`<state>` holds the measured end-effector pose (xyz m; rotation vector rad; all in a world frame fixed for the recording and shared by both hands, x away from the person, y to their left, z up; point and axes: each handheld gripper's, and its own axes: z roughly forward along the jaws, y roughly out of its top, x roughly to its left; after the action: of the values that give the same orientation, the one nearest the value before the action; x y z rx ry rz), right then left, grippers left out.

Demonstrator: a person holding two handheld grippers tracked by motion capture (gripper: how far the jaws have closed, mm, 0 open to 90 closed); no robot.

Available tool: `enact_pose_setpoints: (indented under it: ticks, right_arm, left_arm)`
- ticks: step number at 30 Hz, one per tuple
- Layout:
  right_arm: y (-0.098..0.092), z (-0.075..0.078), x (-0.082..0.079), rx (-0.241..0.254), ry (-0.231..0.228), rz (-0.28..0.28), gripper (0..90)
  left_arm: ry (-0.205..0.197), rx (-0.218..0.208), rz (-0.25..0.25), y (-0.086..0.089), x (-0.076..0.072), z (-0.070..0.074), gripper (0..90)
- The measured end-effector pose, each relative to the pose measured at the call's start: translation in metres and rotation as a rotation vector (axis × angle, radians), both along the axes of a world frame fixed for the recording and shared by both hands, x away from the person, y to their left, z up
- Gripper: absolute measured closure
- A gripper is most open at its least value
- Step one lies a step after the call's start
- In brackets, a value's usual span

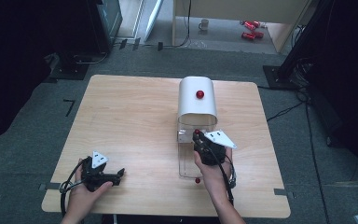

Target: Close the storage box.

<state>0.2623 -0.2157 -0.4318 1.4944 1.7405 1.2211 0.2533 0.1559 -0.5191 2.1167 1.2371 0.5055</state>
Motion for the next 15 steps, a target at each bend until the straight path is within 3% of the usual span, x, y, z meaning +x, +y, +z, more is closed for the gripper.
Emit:
enact_pose_setpoints:
  ticks: [3,7,8,15]
  right_arm:
    - [0.000,0.000,0.000,-0.003,-0.001,0.002,75.3]
    - [-0.003,-0.001,-0.005,0.002,0.010,0.012,59.8]
    - [-0.003,-0.001,-0.005,0.002,0.010,0.012,59.8]
    - [-0.010,-0.007,-0.032,0.002,0.029,0.030,54.6]
  left_arm:
    - [-0.002,0.000,-0.001,0.000,0.000,0.000,1.3]
    - [0.000,0.000,-0.001,0.000,0.000,0.000,1.3]
    - [0.000,0.000,-0.001,0.000,0.000,0.000,1.3]
    - [0.001,0.002,-0.002,0.000,0.000,0.000,1.3]
